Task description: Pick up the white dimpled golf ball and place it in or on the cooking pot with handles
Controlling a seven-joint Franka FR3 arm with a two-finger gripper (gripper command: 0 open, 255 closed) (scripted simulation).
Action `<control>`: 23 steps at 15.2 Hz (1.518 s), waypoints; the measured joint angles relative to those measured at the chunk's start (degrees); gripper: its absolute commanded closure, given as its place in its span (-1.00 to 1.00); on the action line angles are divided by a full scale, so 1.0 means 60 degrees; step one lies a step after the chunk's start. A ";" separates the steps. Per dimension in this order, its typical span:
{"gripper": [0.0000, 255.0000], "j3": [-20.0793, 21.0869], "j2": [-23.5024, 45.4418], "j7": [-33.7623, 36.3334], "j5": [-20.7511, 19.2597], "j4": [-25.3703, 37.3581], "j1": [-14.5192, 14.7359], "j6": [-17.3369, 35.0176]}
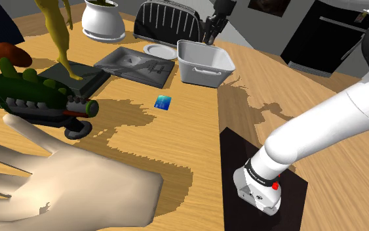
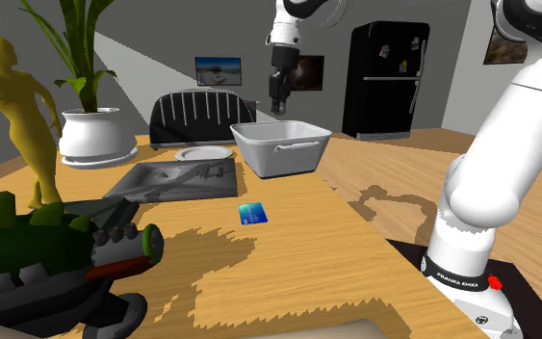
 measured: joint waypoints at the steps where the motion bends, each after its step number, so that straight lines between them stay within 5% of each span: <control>1: 1.00 0.0007 0.0006 0.0005 0.0003 -0.0110 0.0004 0.0117; 13: 1.00 0.0002 -0.0106 -0.0050 0.0011 -0.1016 -0.0001 0.0913; 14: -1.00 0.0002 -0.0106 -0.0049 0.0011 -0.1017 -0.0001 0.0914; 20: -1.00 0.0002 -0.0106 -0.0049 0.0011 -0.1017 -0.0001 0.0914; 23: -1.00 -0.0031 -0.0124 -0.0061 -0.0003 -0.0324 -0.0019 0.0215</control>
